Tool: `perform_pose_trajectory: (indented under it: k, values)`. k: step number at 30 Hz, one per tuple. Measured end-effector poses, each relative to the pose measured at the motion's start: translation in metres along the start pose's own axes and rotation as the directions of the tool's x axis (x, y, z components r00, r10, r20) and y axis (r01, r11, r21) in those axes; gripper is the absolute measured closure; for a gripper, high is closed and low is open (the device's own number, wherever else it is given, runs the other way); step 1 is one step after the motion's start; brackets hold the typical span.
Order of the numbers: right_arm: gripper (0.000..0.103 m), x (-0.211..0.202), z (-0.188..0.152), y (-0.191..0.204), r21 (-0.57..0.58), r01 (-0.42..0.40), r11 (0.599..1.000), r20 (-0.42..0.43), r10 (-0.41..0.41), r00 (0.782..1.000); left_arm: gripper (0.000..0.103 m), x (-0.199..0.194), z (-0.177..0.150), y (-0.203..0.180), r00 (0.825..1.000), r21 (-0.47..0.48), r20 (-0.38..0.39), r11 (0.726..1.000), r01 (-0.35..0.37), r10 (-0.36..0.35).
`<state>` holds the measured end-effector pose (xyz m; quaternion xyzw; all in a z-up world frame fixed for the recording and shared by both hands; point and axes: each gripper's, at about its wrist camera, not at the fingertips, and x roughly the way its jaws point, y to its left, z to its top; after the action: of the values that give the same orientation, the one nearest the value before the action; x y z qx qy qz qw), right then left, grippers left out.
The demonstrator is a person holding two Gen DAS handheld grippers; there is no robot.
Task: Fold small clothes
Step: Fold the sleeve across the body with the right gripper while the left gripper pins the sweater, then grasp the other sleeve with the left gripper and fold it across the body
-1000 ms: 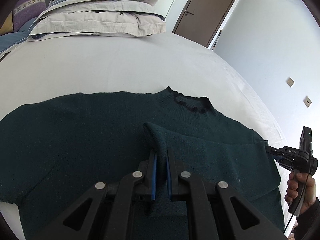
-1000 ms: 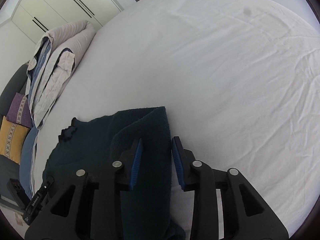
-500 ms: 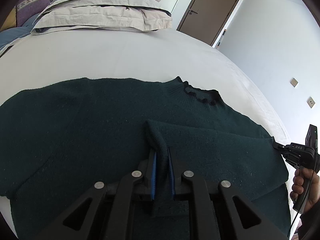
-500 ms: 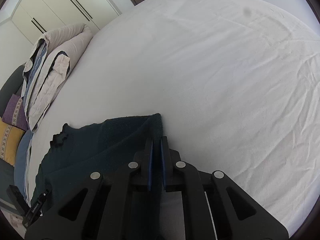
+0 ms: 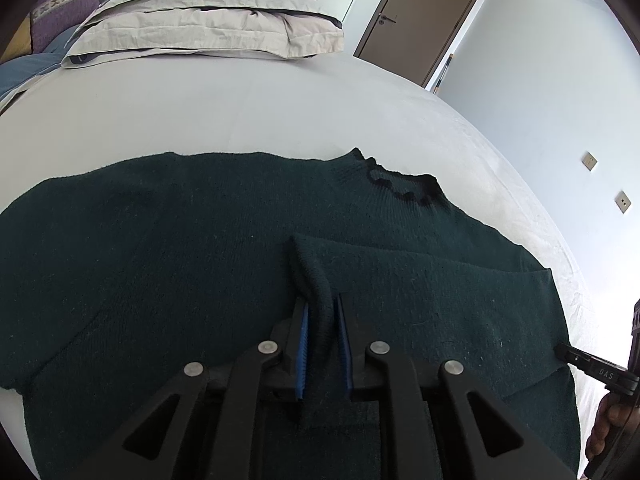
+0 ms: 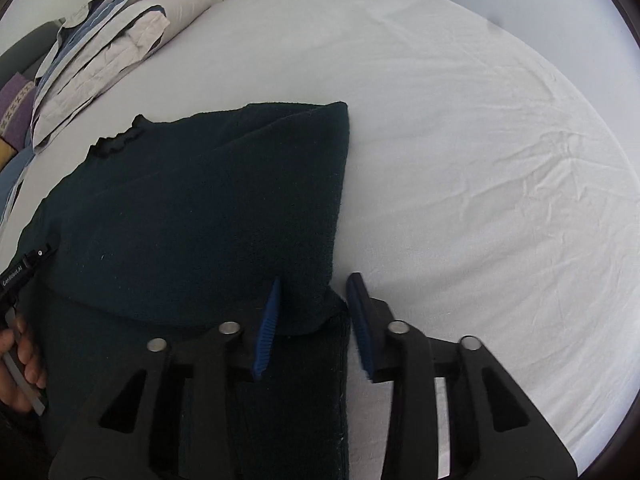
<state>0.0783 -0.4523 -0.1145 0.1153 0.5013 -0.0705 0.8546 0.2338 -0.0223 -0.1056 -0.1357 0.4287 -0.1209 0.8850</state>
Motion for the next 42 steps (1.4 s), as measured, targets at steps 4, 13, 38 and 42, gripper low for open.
perform_pose_trajectory:
  k: [4,13,38,42]
  values:
    - [0.092,-0.008,0.005,-0.009,0.013,-0.005,1.000,0.018,0.004,1.000,0.086,-0.005,-0.002,-0.002,1.000,-0.007,-0.021,1.000,-0.018,0.017]
    - [0.093,0.003,-0.007,-0.029,0.083,-0.039,0.996,0.063,0.034,0.997,0.086,-0.004,-0.012,0.004,1.000,-0.015,-0.005,1.000,0.007,-0.007]
    - [0.056,-0.096,-0.067,0.005,0.139,-0.171,0.975,0.275,0.128,0.953,0.042,-0.146,-0.038,0.105,0.988,-0.239,0.147,0.967,0.084,-0.050]
    - [0.056,-0.110,-0.089,0.050,0.060,-0.237,0.970,0.280,0.212,0.936,0.042,-0.189,-0.060,0.192,0.980,-0.431,0.198,0.897,0.097,-0.011]
